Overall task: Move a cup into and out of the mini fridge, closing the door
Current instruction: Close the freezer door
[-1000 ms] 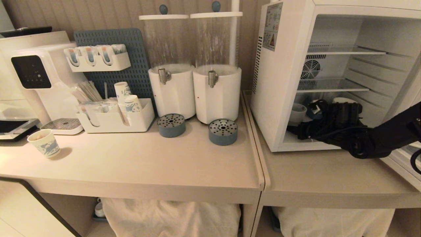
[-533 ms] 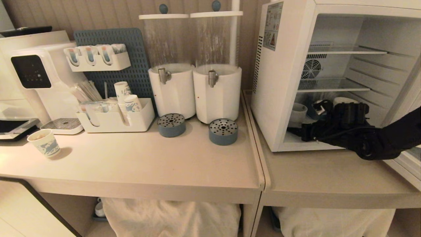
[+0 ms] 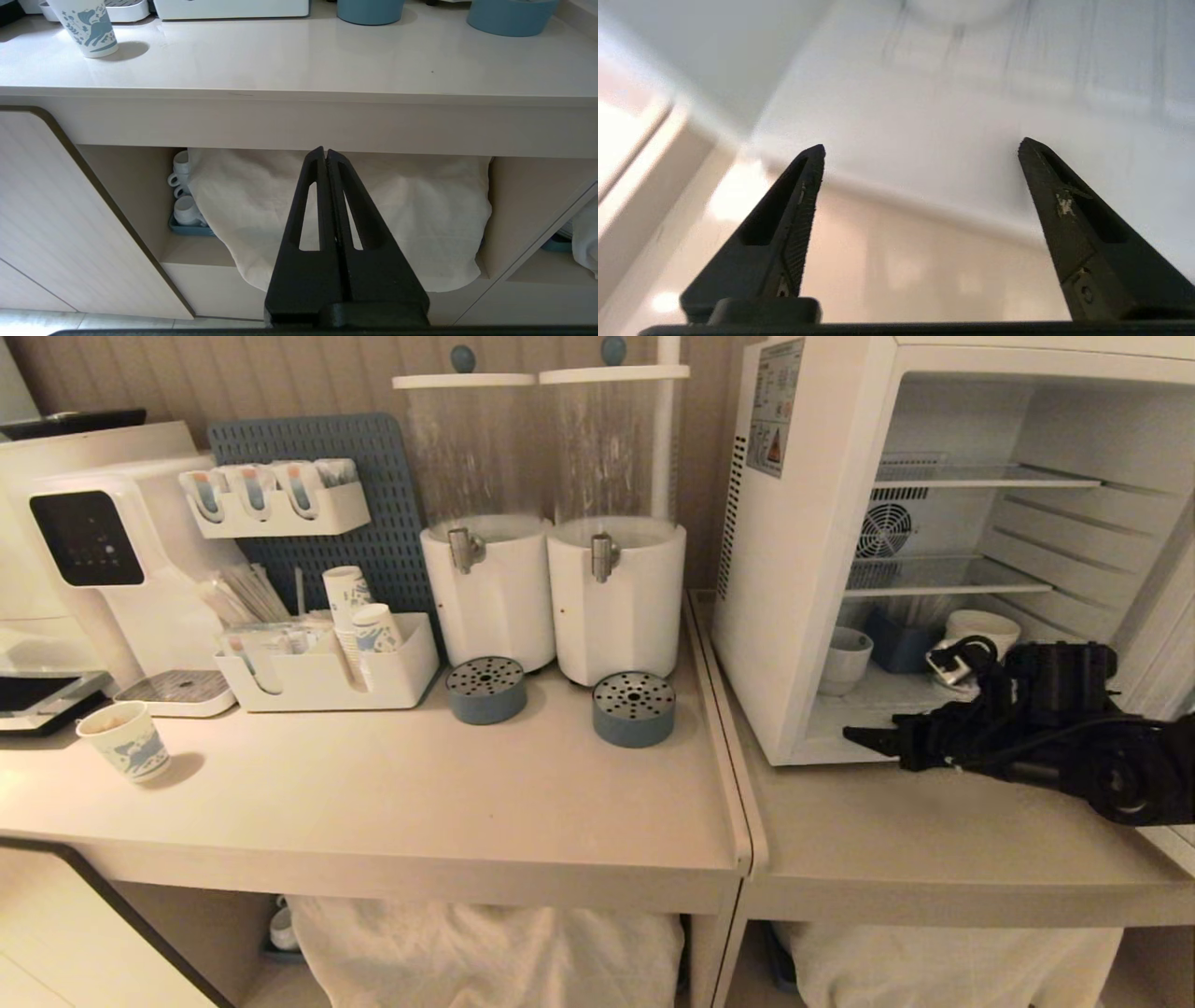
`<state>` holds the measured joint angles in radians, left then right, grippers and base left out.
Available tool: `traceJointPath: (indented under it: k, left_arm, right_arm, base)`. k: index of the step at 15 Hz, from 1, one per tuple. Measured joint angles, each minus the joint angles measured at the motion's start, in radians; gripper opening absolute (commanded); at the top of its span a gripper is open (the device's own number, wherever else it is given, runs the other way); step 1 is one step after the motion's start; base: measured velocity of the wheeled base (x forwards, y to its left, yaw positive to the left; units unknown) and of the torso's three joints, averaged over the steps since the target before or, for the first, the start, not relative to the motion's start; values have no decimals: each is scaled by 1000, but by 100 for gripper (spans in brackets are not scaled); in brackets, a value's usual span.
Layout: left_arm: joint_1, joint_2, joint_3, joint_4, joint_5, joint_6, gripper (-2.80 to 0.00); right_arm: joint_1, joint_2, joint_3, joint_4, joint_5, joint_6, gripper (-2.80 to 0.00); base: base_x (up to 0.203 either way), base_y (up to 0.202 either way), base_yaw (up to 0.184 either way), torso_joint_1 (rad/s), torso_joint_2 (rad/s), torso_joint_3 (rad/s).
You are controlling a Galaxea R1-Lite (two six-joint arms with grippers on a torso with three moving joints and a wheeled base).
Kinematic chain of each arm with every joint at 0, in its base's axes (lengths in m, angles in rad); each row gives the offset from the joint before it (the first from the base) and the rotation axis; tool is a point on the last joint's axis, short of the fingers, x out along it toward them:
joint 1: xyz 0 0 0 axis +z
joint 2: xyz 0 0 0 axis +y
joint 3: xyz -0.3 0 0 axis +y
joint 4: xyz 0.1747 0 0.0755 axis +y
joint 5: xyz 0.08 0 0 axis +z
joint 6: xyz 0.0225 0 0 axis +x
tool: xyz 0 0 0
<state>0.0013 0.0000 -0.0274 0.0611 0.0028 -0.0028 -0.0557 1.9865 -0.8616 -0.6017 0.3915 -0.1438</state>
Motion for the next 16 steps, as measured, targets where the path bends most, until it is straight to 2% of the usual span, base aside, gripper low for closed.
traceJointPath:
  k: [1, 5, 8, 12, 14, 16]
  left_arm:
    - [0, 0, 0, 0, 0, 0, -280]
    - [0, 0, 0, 0, 0, 0, -280]
    - [0, 0, 0, 0, 0, 0, -280]
    - [0, 0, 0, 1, 0, 0, -280]
    - [0, 0, 0, 1, 0, 0, -280]
    - [0, 0, 0, 2, -1, 4, -280]
  right_arm:
    - [-8, -39, 37, 2, 5, -6, -280]
    - [-63, -225, 183, -4, 56, -27, -280]
    - [-117, -423, 279, 38, 122, -37, -280]
    - [-251, -769, 338, 265, 288, -61, -280]
    - [-375, -919, 338, 438, 403, -105, -280]
    - [-476, -1020, 334, 556, 525, -143, -280]
  base:
    - [0, 0, 0, 0, 0, 0]
    - [0, 0, 0, 0, 0, 0]
    - [0, 0, 0, 0, 0, 0]
    - [0, 0, 0, 0, 0, 0]
    - [0, 0, 0, 0, 0, 0]
    - [0, 0, 0, 0, 0, 0]
